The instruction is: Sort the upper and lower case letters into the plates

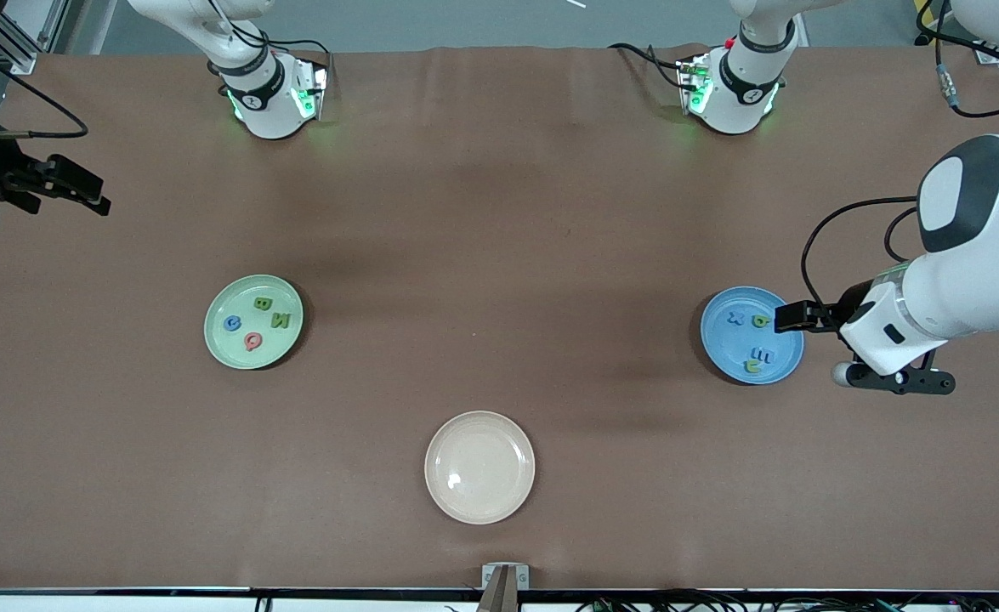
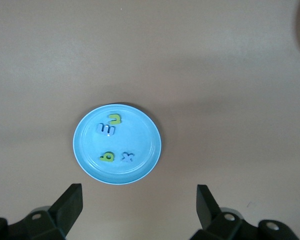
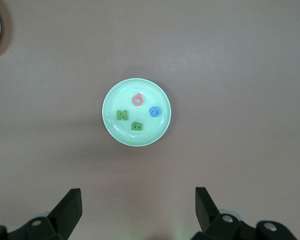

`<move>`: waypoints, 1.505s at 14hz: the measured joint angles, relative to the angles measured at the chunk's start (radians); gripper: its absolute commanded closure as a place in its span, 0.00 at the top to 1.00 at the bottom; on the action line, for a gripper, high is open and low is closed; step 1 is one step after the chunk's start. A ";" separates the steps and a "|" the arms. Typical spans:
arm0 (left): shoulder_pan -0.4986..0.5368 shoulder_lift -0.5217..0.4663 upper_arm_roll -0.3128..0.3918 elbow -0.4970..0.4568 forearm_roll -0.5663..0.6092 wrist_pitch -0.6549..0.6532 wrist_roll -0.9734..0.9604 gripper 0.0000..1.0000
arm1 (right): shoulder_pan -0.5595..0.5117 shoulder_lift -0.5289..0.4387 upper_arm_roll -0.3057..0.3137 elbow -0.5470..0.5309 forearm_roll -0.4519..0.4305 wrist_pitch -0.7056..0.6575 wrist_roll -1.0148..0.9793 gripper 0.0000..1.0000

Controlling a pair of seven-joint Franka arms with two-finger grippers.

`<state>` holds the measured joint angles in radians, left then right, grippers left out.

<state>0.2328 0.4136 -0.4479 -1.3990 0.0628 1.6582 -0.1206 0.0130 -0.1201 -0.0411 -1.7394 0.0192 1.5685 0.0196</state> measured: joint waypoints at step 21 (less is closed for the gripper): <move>-0.117 -0.374 0.290 -0.144 -0.090 -0.014 0.020 1.00 | -0.005 0.005 -0.016 0.009 -0.002 -0.064 0.000 1.00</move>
<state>0.1159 0.0391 -0.1576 -1.5425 -0.0270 1.6439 -0.1007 0.0077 -0.1156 -0.0576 -1.7302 0.0168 1.5049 0.0194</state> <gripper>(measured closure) 0.000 0.000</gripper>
